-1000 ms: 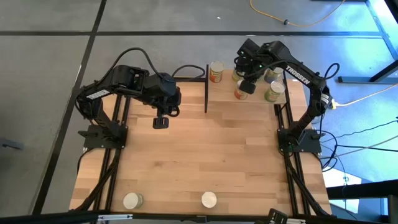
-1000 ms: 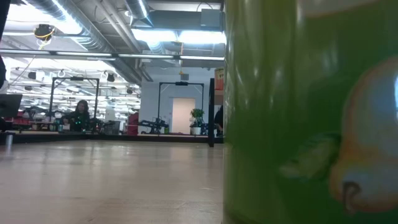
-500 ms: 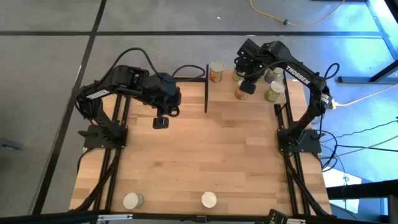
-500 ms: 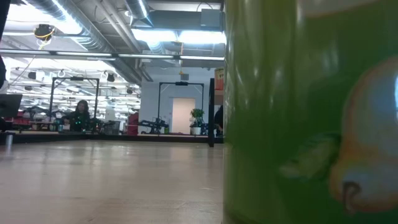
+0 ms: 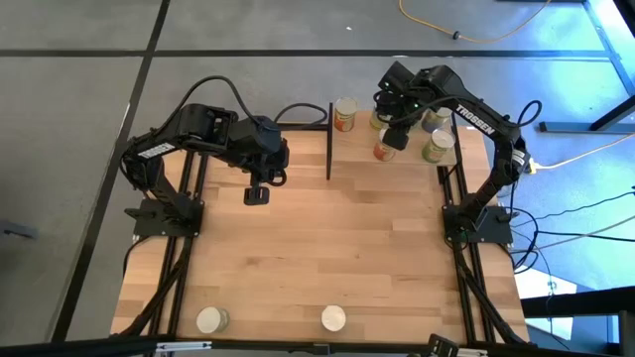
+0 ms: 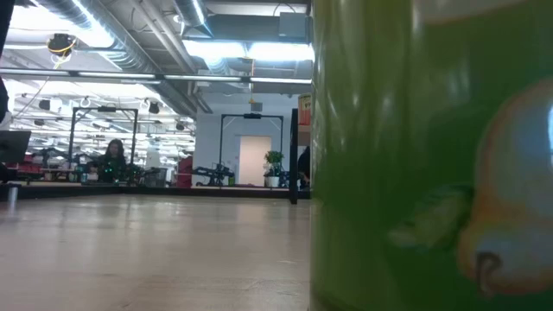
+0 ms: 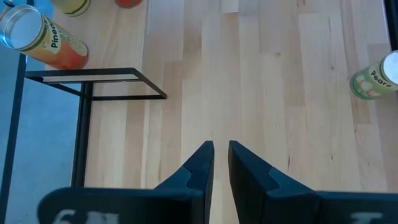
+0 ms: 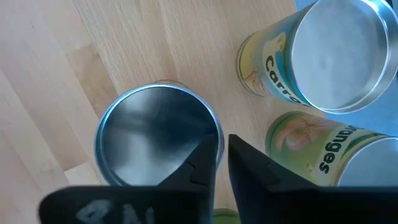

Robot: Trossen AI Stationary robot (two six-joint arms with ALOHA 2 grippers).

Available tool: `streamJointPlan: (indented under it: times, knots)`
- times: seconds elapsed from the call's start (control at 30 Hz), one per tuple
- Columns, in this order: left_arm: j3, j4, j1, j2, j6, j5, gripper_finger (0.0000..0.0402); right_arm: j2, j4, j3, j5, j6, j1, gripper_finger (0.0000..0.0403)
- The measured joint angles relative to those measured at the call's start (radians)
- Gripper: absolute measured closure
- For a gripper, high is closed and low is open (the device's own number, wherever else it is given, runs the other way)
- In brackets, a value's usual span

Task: Pick and place cans onto a shelf
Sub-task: Put the canned pineapple on the shelf

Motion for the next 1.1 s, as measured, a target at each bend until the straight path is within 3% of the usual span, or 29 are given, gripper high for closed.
streamJointPlan:
  times: [0.23,0.53,0.67,0.87,1.0,1.1]
  knots:
    - [0.0,0.0,0.0,0.0,0.0,0.0,0.036,0.0,0.002,0.0,0.0,-0.002,0.0,0.033]
    - [0.0,0.0,0.0,0.0,0.0,0.0,0.036,0.0,0.001,0.07,0.002,-0.001,0.001,0.0328]
    - [0.0,0.0,0.0,0.0,0.0,0.0,0.036,0.0,-0.005,0.136,-0.025,0.009,0.009,0.0344]
    - [0.0,0.0,0.0,0.0,0.0,0.0,0.036,-0.001,0.016,0.183,-0.206,0.005,0.082,0.0395]
    - [0.0,0.0,0.0,0.0,0.0,0.0,0.036,0.009,0.019,0.18,-0.208,0.004,0.162,0.0399]
    - [0.0,0.0,0.0,0.0,0.0,0.0,0.036,0.018,0.047,0.179,-0.117,0.003,0.219,0.0399]
